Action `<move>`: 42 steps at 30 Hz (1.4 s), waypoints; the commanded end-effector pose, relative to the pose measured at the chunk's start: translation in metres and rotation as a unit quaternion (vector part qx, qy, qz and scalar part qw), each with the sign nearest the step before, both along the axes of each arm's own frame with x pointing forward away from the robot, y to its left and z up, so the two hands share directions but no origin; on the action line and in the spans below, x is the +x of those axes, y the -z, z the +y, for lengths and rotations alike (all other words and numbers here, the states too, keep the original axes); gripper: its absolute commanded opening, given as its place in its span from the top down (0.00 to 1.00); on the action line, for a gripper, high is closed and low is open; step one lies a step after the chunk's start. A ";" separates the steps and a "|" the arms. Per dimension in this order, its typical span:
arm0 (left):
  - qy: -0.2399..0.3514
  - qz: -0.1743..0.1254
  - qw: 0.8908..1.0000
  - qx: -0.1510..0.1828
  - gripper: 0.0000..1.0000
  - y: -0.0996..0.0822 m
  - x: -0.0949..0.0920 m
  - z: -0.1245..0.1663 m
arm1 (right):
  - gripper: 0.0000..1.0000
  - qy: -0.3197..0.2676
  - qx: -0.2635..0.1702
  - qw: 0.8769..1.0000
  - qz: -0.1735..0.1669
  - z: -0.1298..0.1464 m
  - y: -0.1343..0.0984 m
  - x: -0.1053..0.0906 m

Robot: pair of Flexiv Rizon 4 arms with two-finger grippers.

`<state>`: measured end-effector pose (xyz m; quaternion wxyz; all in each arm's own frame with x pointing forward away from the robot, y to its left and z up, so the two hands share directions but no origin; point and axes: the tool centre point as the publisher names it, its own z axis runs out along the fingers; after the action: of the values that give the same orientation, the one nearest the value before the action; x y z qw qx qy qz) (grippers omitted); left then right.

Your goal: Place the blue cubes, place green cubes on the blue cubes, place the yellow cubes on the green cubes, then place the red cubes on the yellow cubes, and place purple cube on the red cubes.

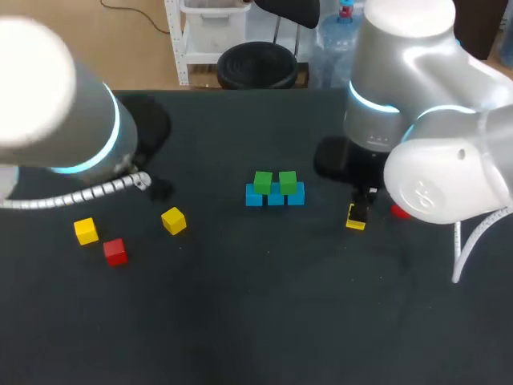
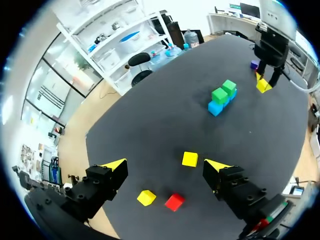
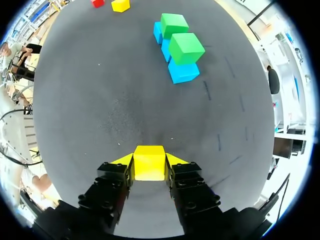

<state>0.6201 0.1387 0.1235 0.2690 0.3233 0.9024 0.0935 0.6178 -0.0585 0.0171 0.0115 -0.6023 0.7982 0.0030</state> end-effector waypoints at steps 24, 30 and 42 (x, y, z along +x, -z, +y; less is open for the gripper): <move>-0.020 -0.014 0.999 0.023 0.00 0.022 -0.003 0.003 | 1.00 -0.003 0.006 1.000 -0.002 0.001 -0.001 -0.002; -0.072 -0.107 0.991 -0.047 0.00 -0.029 0.037 0.007 | 1.00 -0.003 0.005 1.000 -0.003 -0.002 -0.001 -0.003; -0.131 -0.216 0.965 -0.069 0.00 -0.107 0.009 0.101 | 1.00 0.008 0.007 1.000 -0.008 -0.012 -0.003 -0.002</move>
<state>0.6695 0.2108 0.2080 0.4230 0.1558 0.8813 0.1415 0.6188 -0.0678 0.0211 0.0168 -0.5965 0.8024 0.0047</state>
